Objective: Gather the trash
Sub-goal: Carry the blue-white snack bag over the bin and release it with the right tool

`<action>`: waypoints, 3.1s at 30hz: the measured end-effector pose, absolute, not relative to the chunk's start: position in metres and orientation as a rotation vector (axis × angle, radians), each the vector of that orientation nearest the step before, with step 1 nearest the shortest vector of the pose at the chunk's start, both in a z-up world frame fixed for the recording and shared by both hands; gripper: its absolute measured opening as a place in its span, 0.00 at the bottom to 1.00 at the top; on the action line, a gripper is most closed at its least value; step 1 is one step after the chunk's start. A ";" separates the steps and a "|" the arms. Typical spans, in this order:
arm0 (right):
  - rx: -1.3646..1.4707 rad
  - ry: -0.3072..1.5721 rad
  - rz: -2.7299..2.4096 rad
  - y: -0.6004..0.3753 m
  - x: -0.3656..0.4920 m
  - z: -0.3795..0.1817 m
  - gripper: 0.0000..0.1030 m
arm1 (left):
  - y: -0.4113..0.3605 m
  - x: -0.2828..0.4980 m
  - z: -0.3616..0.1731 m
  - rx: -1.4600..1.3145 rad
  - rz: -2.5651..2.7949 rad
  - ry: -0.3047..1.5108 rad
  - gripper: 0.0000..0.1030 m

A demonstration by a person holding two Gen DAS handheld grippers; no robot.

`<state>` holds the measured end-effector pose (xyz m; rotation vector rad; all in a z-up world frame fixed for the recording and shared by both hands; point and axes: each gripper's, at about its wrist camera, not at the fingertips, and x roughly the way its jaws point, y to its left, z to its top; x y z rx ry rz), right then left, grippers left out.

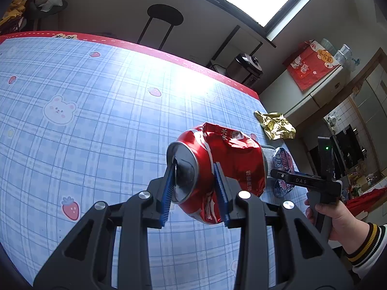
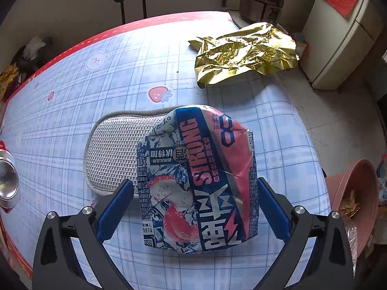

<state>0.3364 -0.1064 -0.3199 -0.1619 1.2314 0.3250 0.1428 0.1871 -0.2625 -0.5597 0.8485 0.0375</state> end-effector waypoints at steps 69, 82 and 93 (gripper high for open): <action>0.099 0.748 -0.033 -0.484 0.251 -0.134 0.82 | 0.011 0.129 -0.124 -0.334 -0.147 0.689 0.34; 0.153 0.706 -0.051 -0.490 0.257 -0.112 0.91 | 0.000 0.132 -0.116 -0.314 -0.147 0.678 0.34; 0.167 0.712 -0.085 -0.512 0.209 -0.101 0.92 | -0.073 0.180 -0.095 -0.238 -0.345 0.653 0.34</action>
